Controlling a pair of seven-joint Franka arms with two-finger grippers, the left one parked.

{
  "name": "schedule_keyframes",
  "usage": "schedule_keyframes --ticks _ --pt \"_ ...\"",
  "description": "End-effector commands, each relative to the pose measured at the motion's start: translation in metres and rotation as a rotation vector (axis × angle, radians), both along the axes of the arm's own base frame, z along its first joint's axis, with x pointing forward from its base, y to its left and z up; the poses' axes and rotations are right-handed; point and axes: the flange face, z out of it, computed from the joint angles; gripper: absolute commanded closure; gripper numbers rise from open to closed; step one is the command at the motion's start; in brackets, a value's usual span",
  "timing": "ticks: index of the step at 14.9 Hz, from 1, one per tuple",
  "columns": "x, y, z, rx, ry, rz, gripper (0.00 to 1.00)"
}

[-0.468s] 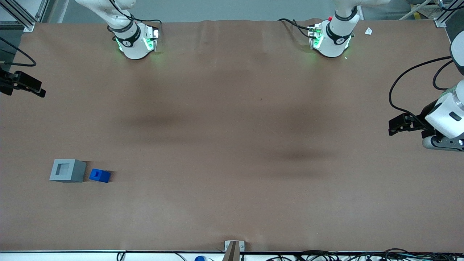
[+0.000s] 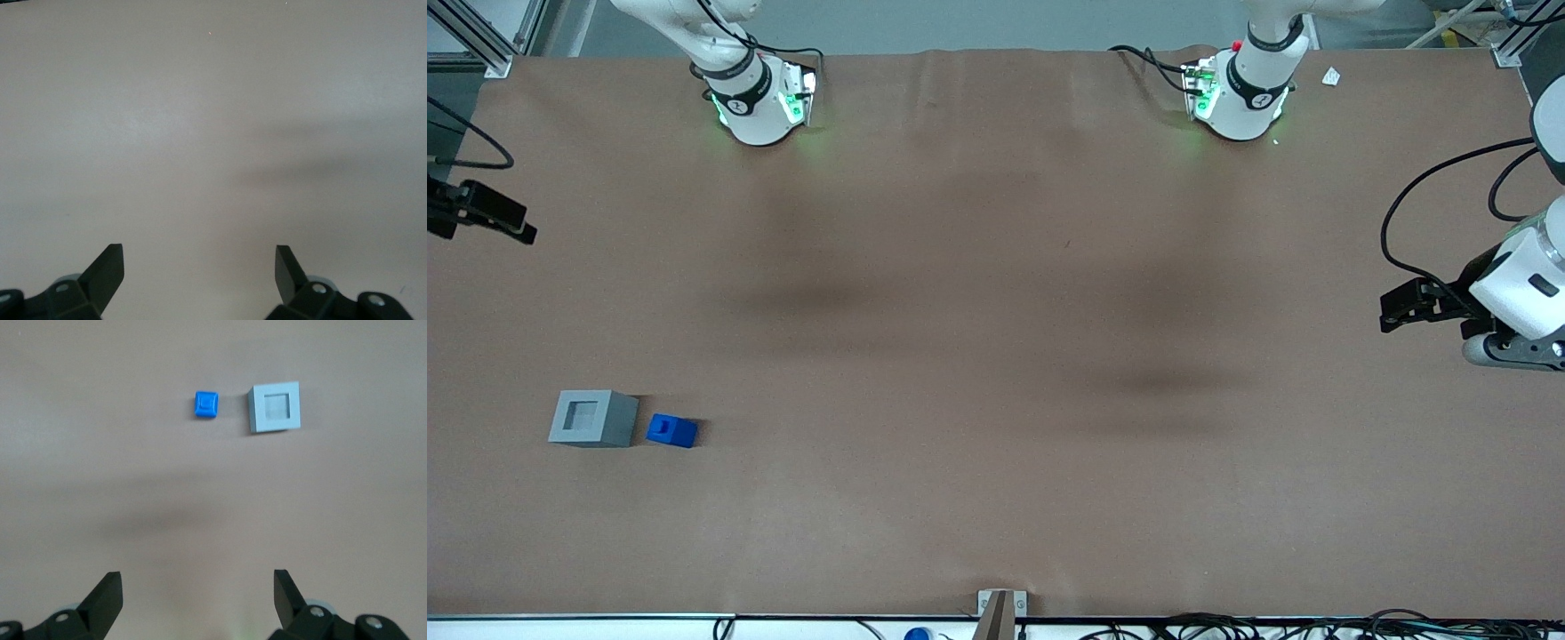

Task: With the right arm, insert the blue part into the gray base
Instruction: 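Move the right gripper down toward the blue block, then close the right gripper on the blue block and lift it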

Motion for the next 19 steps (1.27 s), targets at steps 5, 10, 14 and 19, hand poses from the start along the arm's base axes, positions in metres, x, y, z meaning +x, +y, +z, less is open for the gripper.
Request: schedule_keyframes --ticks 5,10,14,19 --pt "0.085 -0.007 -0.151 0.028 0.032 0.000 0.00" --pt "0.126 -0.014 -0.247 0.026 -0.017 -0.008 0.00" --pt "0.141 -0.012 -0.306 0.054 -0.041 -0.042 0.00" --pt "0.142 -0.014 -0.351 0.054 -0.017 -0.048 0.00"
